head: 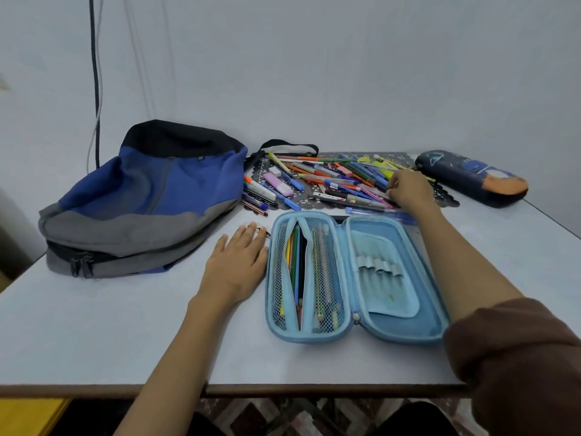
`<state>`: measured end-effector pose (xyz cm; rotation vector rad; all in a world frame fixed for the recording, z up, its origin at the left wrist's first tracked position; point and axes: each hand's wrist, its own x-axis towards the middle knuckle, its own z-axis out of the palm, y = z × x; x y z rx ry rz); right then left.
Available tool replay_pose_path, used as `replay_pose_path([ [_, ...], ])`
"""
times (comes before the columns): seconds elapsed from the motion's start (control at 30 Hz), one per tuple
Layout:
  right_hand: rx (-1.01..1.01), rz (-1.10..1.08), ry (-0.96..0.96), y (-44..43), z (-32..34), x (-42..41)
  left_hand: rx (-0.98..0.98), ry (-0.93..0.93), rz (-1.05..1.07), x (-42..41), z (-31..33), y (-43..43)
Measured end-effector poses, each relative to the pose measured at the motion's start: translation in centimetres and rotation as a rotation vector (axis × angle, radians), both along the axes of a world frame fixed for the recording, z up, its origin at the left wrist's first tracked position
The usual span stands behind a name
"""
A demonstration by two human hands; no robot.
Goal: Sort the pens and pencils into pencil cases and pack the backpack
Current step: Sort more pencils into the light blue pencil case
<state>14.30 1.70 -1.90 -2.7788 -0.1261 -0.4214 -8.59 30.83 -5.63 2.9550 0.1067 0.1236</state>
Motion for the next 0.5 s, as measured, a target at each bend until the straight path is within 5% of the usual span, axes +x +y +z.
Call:
replay_pose_path([
  [0.17, 0.134, -0.028, 0.083, -0.1, 0.9, 0.3, -0.007, -0.01, -0.001, 0.0, 0.0, 0.0],
  [0.5, 1.184, -0.006, -0.224, 0.6, 4.3, 0.2, -0.029, -0.016, -0.002, 0.0, -0.2, 0.2],
])
